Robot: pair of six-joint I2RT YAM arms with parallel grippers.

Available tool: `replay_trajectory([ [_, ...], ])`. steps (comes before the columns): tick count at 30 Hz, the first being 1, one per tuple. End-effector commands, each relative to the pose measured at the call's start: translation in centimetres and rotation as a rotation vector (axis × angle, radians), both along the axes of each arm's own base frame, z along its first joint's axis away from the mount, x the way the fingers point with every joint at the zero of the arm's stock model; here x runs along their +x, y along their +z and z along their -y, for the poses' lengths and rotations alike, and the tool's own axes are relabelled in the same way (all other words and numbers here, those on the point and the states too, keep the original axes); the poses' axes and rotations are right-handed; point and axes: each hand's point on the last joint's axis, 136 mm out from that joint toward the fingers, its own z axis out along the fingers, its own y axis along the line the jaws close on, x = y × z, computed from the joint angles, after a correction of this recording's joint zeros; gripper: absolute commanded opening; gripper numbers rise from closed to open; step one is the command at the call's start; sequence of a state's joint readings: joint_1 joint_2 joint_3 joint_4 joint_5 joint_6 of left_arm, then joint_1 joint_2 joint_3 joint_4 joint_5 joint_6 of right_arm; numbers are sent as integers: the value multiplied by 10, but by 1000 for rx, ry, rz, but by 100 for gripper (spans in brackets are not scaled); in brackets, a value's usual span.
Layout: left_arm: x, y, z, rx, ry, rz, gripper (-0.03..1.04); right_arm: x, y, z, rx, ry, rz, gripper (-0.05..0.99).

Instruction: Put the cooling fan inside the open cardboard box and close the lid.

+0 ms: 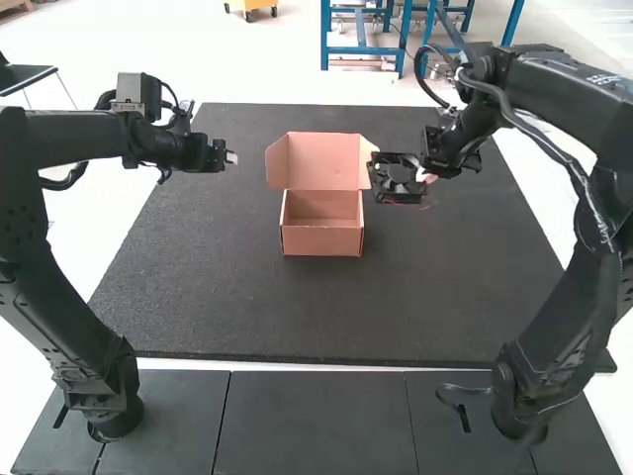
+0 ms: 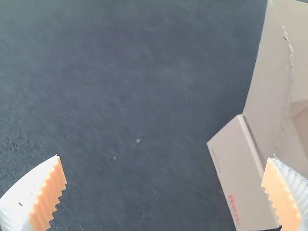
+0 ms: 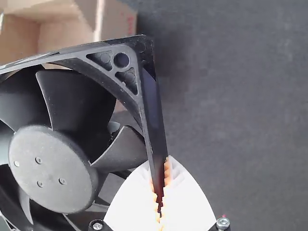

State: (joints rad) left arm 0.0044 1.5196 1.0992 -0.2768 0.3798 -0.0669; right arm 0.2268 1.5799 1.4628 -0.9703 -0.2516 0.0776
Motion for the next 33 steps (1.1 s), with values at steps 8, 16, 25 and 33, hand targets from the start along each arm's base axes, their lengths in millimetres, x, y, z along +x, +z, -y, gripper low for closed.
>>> replay_trajectory([
  [8, -11, 21, 6, -6, -30, 60, 96, -22, 31, -66, 112, 99, 58, -2],
  [16, -20, 32, 0, -3, 11, 108, 96, -17, 34, -94, 139, 143, 111, -2],
  [25, -19, 48, -1, -35, 46, 156, 96, -18, 25, -121, 151, 204, 115, -2],
  [33, -13, 64, -9, -34, 101, 214, 96, -3, 13, -132, 158, 206, 121, -2],
])
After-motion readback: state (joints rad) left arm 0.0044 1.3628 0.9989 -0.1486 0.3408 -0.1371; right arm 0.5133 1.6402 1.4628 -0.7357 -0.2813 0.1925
